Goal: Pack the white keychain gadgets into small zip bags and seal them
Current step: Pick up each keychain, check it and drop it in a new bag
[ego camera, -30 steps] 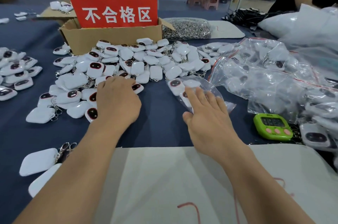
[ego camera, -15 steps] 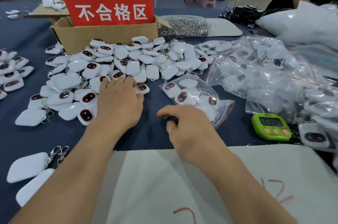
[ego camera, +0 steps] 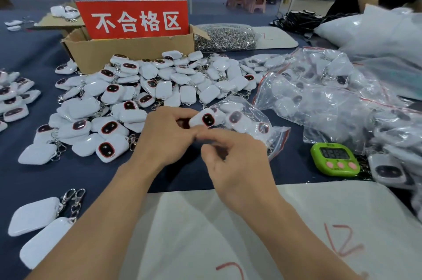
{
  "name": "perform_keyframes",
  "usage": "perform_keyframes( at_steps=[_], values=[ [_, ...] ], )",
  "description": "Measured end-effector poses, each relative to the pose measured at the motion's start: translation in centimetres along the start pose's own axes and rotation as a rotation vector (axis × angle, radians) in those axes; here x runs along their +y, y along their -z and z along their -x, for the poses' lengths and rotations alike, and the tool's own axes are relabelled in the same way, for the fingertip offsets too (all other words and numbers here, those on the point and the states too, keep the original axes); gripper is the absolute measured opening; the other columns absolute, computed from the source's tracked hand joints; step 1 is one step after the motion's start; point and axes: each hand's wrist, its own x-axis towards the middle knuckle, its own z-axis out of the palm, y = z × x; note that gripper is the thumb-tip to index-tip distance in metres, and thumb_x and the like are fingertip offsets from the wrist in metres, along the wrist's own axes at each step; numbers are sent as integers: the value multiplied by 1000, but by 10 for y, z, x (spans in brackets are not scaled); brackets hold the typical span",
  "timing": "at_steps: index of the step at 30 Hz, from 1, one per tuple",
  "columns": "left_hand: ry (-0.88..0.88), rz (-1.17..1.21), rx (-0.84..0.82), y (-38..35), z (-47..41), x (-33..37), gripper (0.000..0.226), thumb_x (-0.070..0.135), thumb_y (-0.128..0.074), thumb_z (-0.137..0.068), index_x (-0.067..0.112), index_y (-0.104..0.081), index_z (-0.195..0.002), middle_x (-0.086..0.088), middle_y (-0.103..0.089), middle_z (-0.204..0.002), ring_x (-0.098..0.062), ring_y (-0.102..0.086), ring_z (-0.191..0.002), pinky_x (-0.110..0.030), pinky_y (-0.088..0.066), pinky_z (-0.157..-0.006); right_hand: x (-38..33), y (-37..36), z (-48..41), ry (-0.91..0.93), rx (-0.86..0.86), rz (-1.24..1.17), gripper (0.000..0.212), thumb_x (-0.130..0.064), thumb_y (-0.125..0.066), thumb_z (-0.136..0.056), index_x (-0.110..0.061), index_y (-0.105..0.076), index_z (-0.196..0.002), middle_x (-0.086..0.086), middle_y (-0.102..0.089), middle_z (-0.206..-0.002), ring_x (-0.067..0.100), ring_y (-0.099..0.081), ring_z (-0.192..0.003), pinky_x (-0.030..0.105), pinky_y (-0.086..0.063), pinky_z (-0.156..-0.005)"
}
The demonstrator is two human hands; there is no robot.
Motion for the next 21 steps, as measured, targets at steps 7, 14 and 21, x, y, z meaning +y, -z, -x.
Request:
perform_keyframes(
  at_steps=[7,14,21],
  values=[
    [86,631,-290,-9,0,14,22,2,-69,-89,8,-79,-108,-22,-76,-103,-32,-67,-88,-37,-59,-81,4,13,-11,-46,237,0,46,-29,-66,-97,-30,-57,-143,-34,-62,-99,1,-68,-99,20,-52,-92],
    [90,668,-389,-12,1,17,28,3,-65,-92,-7,-69,-118,-30,-72,-107,-23,-69,-84,-23,-54,-72,13,7,-20,-200,85,-441,21,-25,-55,-92,-22,-74,-100,10,-76,-94,27,-73,-92,58,-58,-88],
    [103,551,-343,-4,6,16,25,6,-83,-75,-2,-79,-98,-22,-77,-92,-29,-74,-81,-37,-57,-83,15,8,-27,-423,-11,-698,30,-9,-52,-105,-10,-78,-88,25,-75,-101,46,-72,-100,52,-63,-88]
  ],
)
